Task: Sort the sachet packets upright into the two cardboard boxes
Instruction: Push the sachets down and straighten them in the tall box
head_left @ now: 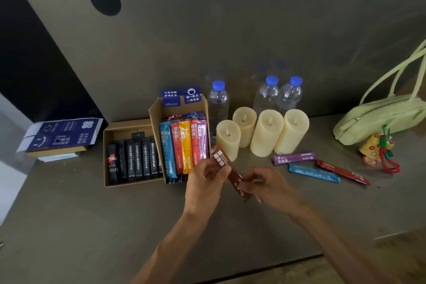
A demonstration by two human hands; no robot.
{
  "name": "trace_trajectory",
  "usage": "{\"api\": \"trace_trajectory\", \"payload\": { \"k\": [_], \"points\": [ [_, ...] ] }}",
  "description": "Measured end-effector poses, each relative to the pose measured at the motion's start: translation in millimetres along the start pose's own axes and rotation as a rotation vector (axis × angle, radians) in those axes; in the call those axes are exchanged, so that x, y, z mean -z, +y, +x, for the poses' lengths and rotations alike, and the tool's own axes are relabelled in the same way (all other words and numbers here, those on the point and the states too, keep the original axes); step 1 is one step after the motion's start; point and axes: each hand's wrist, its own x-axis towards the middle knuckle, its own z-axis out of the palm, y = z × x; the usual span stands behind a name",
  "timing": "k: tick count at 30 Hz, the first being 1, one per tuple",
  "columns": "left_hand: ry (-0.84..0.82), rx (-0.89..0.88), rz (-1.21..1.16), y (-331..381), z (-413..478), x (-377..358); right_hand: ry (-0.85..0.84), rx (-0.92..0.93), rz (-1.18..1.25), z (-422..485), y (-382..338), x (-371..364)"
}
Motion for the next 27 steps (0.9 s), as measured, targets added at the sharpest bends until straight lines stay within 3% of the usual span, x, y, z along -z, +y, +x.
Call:
{"api": "trace_trajectory", "payload": {
  "k": [5, 8, 13, 22, 27],
  "points": [
    [0.1, -0.031, 0.187, -1.2, 1.8, 34.3, -0.046, 0.059, 0.057, 13.6, -21.9, -30.0],
    [0.195, -0.084, 0.279, 14.6, 22.5, 54.8, 0.025, 0.024, 0.007, 27.5, -20.2, -42.1],
    [0.099, -0.083, 0.536, 19.0, 53.8, 61.1, 0.115, 0.029, -0.108, 48.5, -21.8, -53.8],
    [0.119, -0.137, 0.625, 7.4, 63.8, 52.7, 0.188, 0.037, -0.136, 62.0, -20.6, -57.8],
    [0.133, -0.289, 0.751, 2.4, 63.1, 55.0, 0.184, 0.067, -0.175, 65.2, -18.5, -56.6]
  ]
}}
